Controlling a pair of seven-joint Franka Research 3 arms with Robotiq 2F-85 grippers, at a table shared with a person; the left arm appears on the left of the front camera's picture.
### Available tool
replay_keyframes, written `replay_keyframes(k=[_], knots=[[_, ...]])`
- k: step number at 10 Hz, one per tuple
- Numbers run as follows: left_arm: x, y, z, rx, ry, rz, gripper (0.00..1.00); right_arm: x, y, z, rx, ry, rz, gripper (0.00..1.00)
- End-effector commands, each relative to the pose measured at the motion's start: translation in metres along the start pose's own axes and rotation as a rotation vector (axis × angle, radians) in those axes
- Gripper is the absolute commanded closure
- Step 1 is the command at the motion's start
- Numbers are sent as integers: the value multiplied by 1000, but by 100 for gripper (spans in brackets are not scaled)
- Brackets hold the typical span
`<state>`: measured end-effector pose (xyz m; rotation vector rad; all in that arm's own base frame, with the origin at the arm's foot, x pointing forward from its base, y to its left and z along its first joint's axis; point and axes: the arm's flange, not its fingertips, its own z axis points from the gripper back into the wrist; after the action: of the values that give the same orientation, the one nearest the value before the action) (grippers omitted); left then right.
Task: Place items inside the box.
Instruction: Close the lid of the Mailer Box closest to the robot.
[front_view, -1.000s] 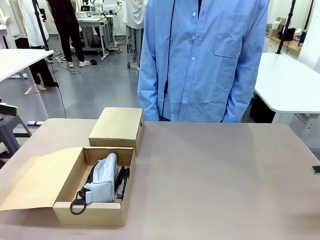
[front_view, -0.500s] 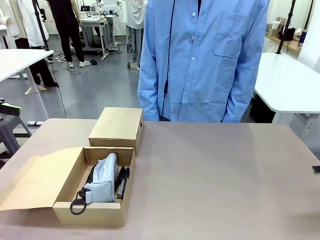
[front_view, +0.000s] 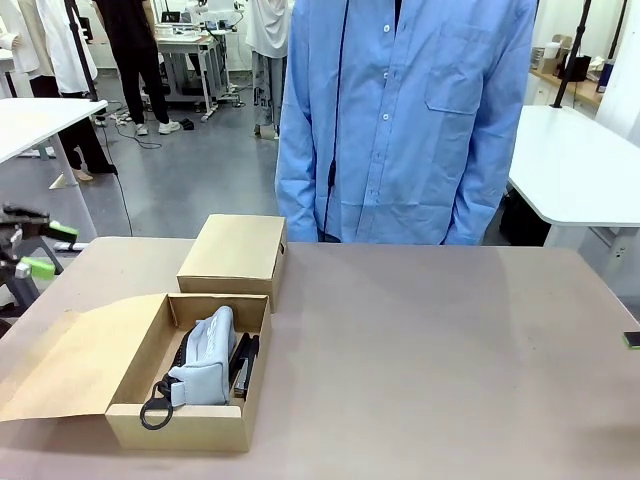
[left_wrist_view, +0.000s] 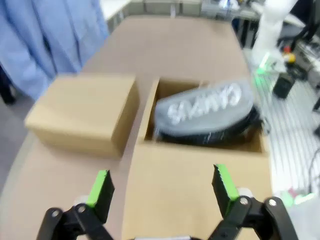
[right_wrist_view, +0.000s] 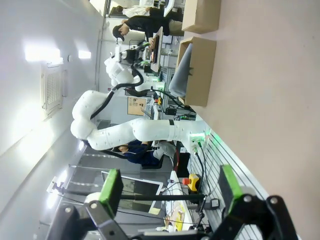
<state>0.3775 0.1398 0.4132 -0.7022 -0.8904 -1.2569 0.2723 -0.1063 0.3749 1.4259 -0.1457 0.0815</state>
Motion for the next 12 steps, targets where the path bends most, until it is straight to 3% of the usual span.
replay_keyframes(k=[1, 2, 3, 4, 5, 6, 7, 9, 12], knots=[[-49, 31, 18, 37, 112, 83, 0, 0, 5, 2, 11, -5, -11, 0], [-69, 41, 28, 90, 69, 135, 0, 0, 5, 2, 11, -5, -11, 0], [-63, 49, 35, 233, -142, 317, 0, 0, 5, 2, 11, -5, -11, 0], [-67, 31, 16, 51, 104, 106, 0, 0, 5, 2, 11, -5, -11, 0], [-67, 31, 16, 51, 104, 106, 0, 0, 5, 2, 11, -5, -11, 0], [-87, 43, 30, 117, 45, 211, 0, 0, 5, 2, 11, -5, -11, 0], [-88, 46, 11, 73, 155, 123, 0, 0, 5, 2, 11, -5, -11, 0], [-114, 58, 6, -28, 255, 53, 0, 0, 5, 2, 11, -5, -11, 0], [-139, 56, 12, -19, 335, 67, 0, 0, 5, 2, 11, -5, -11, 0]])
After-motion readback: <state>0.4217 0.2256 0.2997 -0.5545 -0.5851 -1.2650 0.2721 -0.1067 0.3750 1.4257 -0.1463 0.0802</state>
